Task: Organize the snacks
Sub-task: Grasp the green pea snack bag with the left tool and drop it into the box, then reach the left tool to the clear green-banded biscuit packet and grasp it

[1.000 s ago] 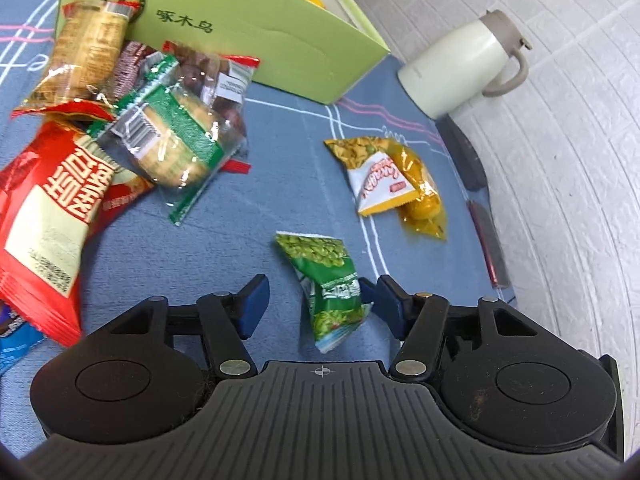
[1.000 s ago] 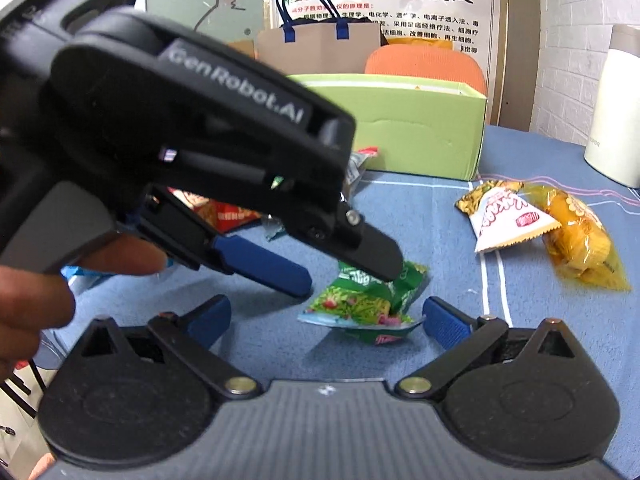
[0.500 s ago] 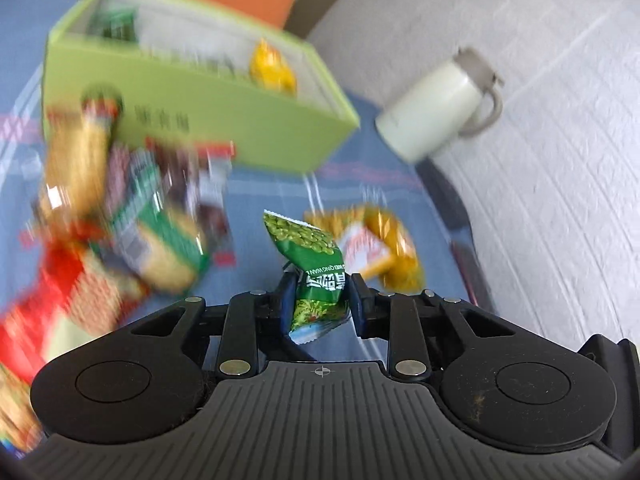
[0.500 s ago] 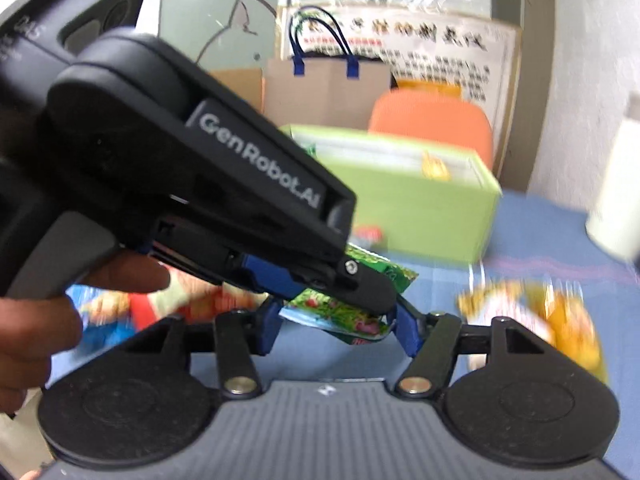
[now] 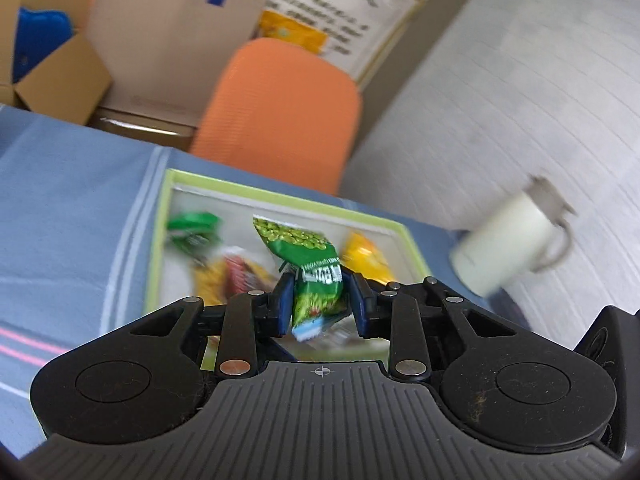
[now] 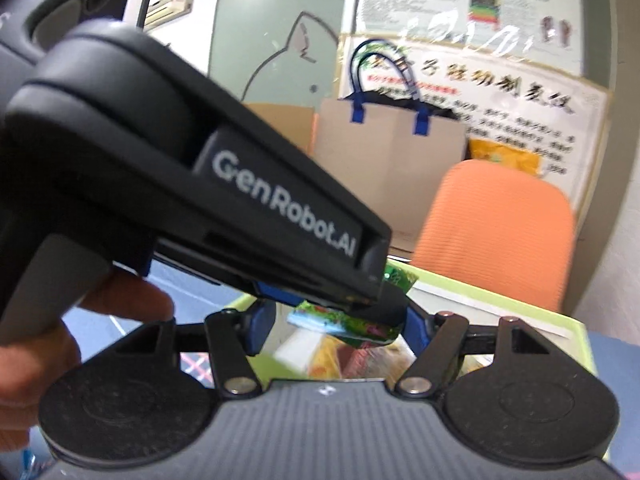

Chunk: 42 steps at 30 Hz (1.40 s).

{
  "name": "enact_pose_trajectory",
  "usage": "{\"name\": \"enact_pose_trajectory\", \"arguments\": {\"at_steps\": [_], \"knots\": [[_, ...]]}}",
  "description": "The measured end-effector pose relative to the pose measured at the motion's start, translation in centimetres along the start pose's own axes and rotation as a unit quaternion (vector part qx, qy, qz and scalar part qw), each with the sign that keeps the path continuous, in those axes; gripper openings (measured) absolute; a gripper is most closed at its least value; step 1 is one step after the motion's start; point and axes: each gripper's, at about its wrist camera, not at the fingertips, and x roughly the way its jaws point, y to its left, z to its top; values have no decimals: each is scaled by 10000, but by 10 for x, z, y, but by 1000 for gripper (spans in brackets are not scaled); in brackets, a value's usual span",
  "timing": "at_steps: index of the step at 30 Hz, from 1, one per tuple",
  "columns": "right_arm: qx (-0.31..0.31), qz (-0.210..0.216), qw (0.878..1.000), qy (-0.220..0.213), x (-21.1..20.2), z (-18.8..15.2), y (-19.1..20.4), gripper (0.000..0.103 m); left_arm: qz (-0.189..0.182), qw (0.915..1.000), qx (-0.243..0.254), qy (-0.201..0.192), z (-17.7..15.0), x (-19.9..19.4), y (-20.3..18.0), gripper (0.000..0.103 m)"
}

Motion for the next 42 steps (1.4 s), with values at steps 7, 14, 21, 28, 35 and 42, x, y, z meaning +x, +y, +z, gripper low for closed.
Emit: {"name": "enact_pose_trajectory", "arguments": {"at_steps": [7,14,21,28,35,42], "knots": [[310,125,9994,-14,9,-6,-8,88,171,9990,-291,-304,12,0,40,50],[493,-110,9984,-234,-75,-49,15,93,-208,9986,-211,-446,-29,-50,33,60],[649,-263,9967,421,-105,-105,55,93,-768,9953,-176,566,-87,-39,7,56],[349,41,9981,501,-97,-113,62,93,-364,9941,-155,1009,-111,-18,-4,55],[631,130,9963,564,-118,-123,57,93,-454,9919,-101,1182,-125,-14,-17,56],[1110,-181,9899,860,-165,-165,62,93,-1008,9816,290,1596,-154,0,-59,56]]}}
